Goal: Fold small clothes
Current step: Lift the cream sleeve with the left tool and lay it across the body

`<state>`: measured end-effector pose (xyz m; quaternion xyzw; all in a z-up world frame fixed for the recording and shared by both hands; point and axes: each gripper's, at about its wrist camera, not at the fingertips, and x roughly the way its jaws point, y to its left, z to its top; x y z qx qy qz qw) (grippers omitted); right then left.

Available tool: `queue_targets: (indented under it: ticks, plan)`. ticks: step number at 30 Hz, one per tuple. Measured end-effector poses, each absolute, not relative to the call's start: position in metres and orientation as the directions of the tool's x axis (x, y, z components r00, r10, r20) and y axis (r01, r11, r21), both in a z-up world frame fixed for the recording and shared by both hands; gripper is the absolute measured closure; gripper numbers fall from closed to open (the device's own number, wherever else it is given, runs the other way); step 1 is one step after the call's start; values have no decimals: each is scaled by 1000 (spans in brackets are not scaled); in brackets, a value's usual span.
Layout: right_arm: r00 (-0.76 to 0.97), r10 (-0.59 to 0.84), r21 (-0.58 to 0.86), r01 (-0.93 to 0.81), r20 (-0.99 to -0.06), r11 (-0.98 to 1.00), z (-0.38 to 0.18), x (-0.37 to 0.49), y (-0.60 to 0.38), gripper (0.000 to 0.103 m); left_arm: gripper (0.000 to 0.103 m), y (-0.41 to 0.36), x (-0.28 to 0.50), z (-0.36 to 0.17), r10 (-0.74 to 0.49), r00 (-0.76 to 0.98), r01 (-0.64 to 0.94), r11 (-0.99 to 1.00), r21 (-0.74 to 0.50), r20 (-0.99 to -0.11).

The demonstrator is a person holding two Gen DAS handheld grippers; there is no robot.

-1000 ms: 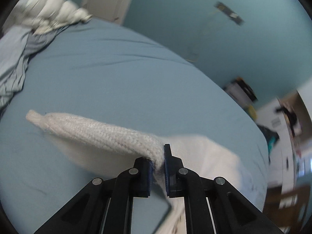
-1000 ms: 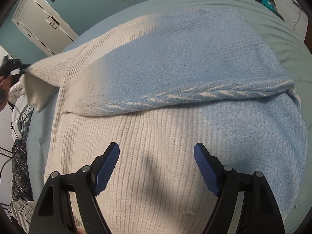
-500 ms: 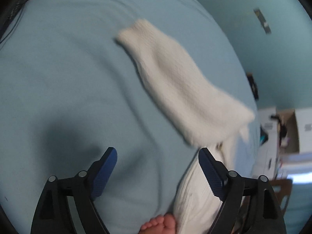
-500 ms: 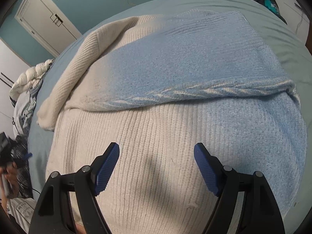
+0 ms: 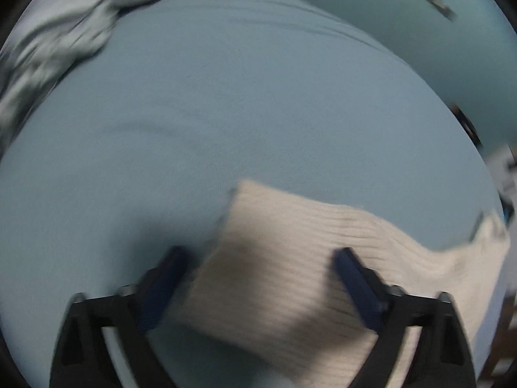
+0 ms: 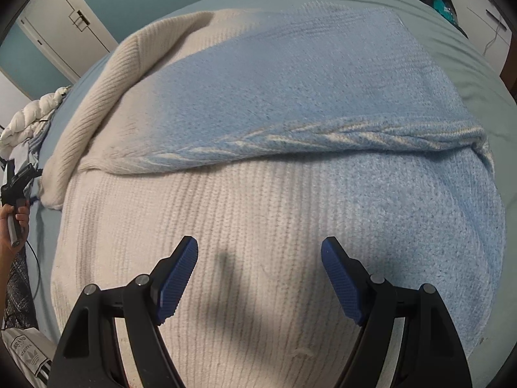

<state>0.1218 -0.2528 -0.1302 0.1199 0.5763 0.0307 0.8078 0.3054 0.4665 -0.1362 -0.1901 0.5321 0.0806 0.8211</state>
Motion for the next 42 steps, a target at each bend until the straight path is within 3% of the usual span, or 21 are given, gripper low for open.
queue_targets:
  ticks: [1,3,6,8,11,14,16,17,18,19,20,23,26,30,39,42]
  plan:
    - [330,185,226,89,-926,970,-131,122,-254,27,51,456,312,-135,-48,405,-282,943,-175,-913]
    - [318,181,220,91,-930,971,-134,125,-254,27,91,441,323,-130,-39,382,-201,972,-124,-923]
    - [317,174,211,85,-932,974,-135,125,-253,27,92,440,338,-97,-49,414,-171,977,-131,-909]
    - [321,167,202,80,-932,976,-136,126,-250,27,92,460,347,-47,-36,518,-215,962,-171,-854]
    - [322,158,191,75,-934,979,-138,126,-248,27,92,498,363,27,97,643,-369,908,-197,-760]
    - [320,156,190,77,-935,979,-139,126,-246,27,92,541,354,66,242,664,-514,835,-197,-707]
    - [318,156,189,74,-935,979,-140,125,-245,27,86,565,342,55,170,653,-533,795,-289,-738]
    - [316,156,188,72,-936,980,-140,125,-243,27,71,578,345,42,81,620,-549,755,-358,-780]
    - [315,158,189,70,-936,979,-140,125,-243,27,30,578,345,29,44,585,-582,719,-381,-810]
    - [315,162,193,69,-935,979,-140,125,-241,27,8,579,336,12,18,551,-623,674,-397,-834]
    - [315,172,202,65,-933,977,-140,124,-241,27,0,579,321,1,21,555,-651,634,-418,-832]
    - [317,191,220,57,-929,974,-139,124,-239,27,0,576,280,-27,42,595,-656,603,-455,-803]
    - [321,201,226,40,-925,973,-138,121,-236,27,0,562,257,-78,-2,489,-705,587,-396,-872]
    - [319,208,229,29,-924,973,-140,127,-235,27,0,551,247,-96,-29,474,-714,573,-403,-880]
    - [302,191,209,29,-934,977,-147,139,-226,27,1,510,311,-109,-139,525,-624,608,-491,-840]
    - [293,183,199,26,-938,980,-150,142,-221,27,2,505,341,-117,-62,478,-680,605,-414,-876]
